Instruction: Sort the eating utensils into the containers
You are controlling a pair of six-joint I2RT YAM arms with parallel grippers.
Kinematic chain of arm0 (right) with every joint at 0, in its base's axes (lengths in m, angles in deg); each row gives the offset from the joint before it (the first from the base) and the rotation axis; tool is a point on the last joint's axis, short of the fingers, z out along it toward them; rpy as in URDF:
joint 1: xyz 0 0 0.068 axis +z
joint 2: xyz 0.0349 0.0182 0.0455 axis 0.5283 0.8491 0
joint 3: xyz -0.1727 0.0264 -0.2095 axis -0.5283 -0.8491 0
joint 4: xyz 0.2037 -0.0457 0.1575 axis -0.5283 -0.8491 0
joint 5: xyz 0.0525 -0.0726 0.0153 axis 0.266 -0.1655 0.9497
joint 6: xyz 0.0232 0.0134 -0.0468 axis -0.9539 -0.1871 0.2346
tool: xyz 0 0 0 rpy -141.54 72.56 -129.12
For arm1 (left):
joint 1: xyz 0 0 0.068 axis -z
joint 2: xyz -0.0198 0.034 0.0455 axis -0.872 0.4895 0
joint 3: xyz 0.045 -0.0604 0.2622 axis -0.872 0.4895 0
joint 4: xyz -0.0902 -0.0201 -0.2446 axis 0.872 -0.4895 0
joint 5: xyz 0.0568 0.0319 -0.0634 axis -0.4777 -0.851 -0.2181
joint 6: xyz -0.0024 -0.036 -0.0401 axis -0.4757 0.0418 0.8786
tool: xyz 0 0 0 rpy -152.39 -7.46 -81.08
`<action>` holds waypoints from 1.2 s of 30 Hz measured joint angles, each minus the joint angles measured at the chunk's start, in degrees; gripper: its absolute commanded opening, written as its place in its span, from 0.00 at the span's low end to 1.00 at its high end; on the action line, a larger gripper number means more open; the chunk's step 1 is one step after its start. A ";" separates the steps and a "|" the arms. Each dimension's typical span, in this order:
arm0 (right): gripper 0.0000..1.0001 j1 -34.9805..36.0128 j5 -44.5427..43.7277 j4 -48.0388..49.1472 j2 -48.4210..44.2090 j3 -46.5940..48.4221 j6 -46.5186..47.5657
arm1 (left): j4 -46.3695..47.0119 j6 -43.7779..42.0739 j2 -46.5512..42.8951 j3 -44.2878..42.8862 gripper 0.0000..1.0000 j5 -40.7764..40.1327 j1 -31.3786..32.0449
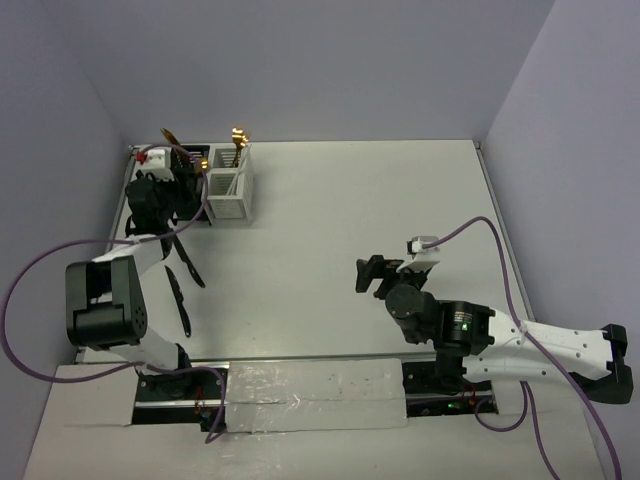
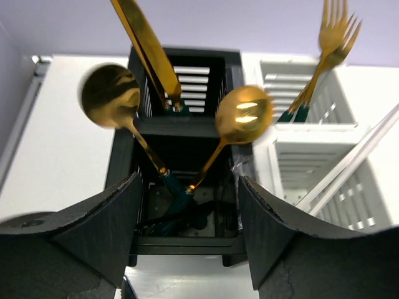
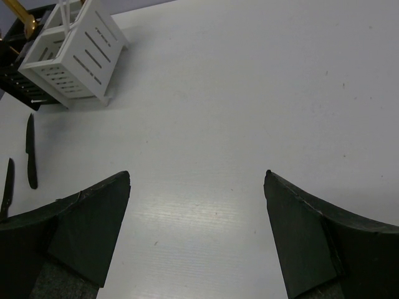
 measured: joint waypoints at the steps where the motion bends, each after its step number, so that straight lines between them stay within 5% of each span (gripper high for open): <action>1: 0.94 0.00 0.02 0.07 0.02 0.00 0.07 | -0.24 0.00 -0.92 0.00 0.73 0.02 0.00; 10: 0.94 0.00 0.55 0.42 0.11 0.00 0.39 | -12.31 0.24 -14.27 -2.91 0.79 0.68 0.00; 20: 0.94 0.00 4.11 2.86 -1.07 -0.59 1.29 | -63.21 -16.35 -24.39 -19.08 0.80 2.10 0.00; 28: 0.95 0.00 7.91 9.07 -1.49 -5.01 4.33 | -89.66 -22.64 -17.18 -11.93 0.77 -0.72 -0.07; 36: 0.96 -0.04 10.14 12.57 -2.78 -9.79 6.67 | -92.21 -20.85 -5.22 -7.15 0.72 -4.48 1.75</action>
